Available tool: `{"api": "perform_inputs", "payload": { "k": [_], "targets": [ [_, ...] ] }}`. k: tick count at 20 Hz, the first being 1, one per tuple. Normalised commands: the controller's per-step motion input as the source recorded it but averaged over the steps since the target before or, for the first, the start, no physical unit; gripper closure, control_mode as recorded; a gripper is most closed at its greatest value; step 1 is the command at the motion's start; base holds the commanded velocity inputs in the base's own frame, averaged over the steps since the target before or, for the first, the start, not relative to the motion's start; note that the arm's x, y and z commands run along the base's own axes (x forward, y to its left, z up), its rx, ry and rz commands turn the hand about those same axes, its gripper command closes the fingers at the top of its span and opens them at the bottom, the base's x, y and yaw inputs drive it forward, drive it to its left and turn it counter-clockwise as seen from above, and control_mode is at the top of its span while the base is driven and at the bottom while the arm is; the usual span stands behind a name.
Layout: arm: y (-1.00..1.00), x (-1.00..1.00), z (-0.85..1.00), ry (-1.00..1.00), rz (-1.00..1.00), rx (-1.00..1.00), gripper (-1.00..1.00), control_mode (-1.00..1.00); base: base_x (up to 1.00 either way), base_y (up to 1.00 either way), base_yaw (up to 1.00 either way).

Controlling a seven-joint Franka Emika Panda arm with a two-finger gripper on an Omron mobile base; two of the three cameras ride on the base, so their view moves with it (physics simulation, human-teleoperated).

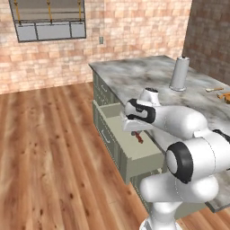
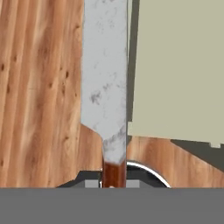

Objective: Pick up the metallic utensils from the counter and place them in the open drawer. Make sure not to pick up any wooden utensils.

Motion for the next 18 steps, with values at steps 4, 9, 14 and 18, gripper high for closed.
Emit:
{"api": "perform_inputs", "payload": {
  "k": [4,9,14,18],
  "targets": [
    [0.00,0.39,-0.22,0.00,0.00,0.00,1.00,-1.00,0.00,0.00,0.00],
    [0.00,0.48,-0.01,0.01,0.00,0.00,1.00,-1.00,0.00,0.00,0.00],
    [0.00,0.56,-0.06,0.03,0.00,0.00,1.00,-1.00,0.00,0.00,0.00],
    [0.00,0.45,-0.12,0.00,0.00,0.00,1.00,-1.00,0.00,0.00,0.00]
  ]
}}
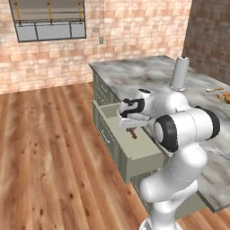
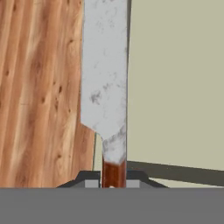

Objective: Pick up the metallic utensils from the counter and place them in the open drawer. Make sure not to pick up any wooden utensils.

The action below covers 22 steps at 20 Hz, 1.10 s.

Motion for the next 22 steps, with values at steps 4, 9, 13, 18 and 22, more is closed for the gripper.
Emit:
{"api": "perform_inputs", "payload": {
  "k": [4,9,13,18,22],
  "targets": [
    [0.04,0.28,-0.18,0.01,0.00,0.00,1.00,-1.00,0.00,0.00,0.00],
    [0.16,0.25,-0.36,0.01,0.00,0.00,1.00,-1.00,0.00,0.00,0.00],
    [0.33,0.24,-0.35,0.00,-0.01,0.00,1.00,-1.00,0.00,0.00,0.00],
    [0.28,0.29,-0.46,-0.02,-0.01,0.00,1.00,-1.00,0.00,0.00,0.00],
    [0.06,0.27,-0.33,-0.05,-0.03,0.00,1.00,-1.00,0.00,0.00,0.00]
  ]
}}
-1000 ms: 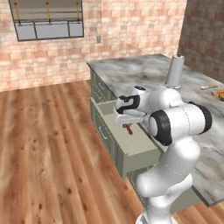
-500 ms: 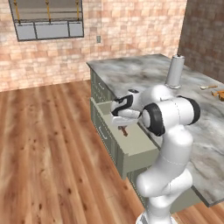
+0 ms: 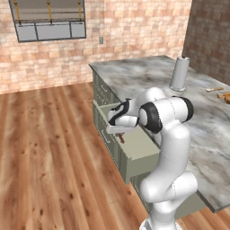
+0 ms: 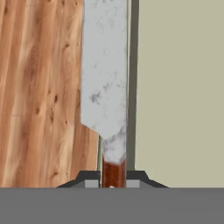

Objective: Pick up the metallic utensils from the counter and place them in the open drawer. Make sure not to pick up any wooden utensils.

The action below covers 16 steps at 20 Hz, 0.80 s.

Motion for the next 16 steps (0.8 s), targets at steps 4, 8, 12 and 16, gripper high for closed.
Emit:
{"api": "perform_inputs", "payload": {
  "k": [4,8,12,16],
  "targets": [
    [0.00,0.14,-0.08,-0.02,-0.03,0.01,1.00,-1.00,0.00,0.00,0.00],
    [-0.19,0.07,0.09,0.00,-0.01,0.07,1.00,-1.00,0.00,0.00,0.00],
    [-0.27,0.02,0.41,0.00,0.00,0.13,1.00,-1.00,0.00,0.00,0.00],
    [-0.27,0.08,0.25,0.00,0.00,0.10,1.00,-1.00,0.00,0.00,0.00]
  ]
}}
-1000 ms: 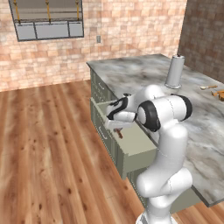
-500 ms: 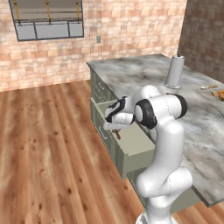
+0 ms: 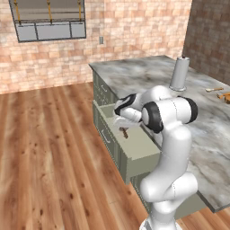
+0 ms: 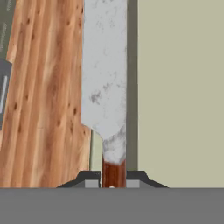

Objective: Pick up the metallic utensils from the counter and place them in the open drawer. Make sure not to pick up any wooden utensils.

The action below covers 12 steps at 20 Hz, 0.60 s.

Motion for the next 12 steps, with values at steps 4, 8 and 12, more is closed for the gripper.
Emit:
{"api": "perform_inputs", "payload": {
  "k": [4,8,12],
  "targets": [
    [-0.32,0.42,-0.08,0.05,0.00,0.01,1.00,-1.00,0.00,0.00,0.00],
    [-0.15,0.48,-0.37,0.08,0.00,0.00,1.00,-1.00,0.00,0.00,0.00],
    [0.00,0.33,-0.43,0.08,0.00,0.00,1.00,-1.00,0.00,0.00,0.00]
  ]
}}
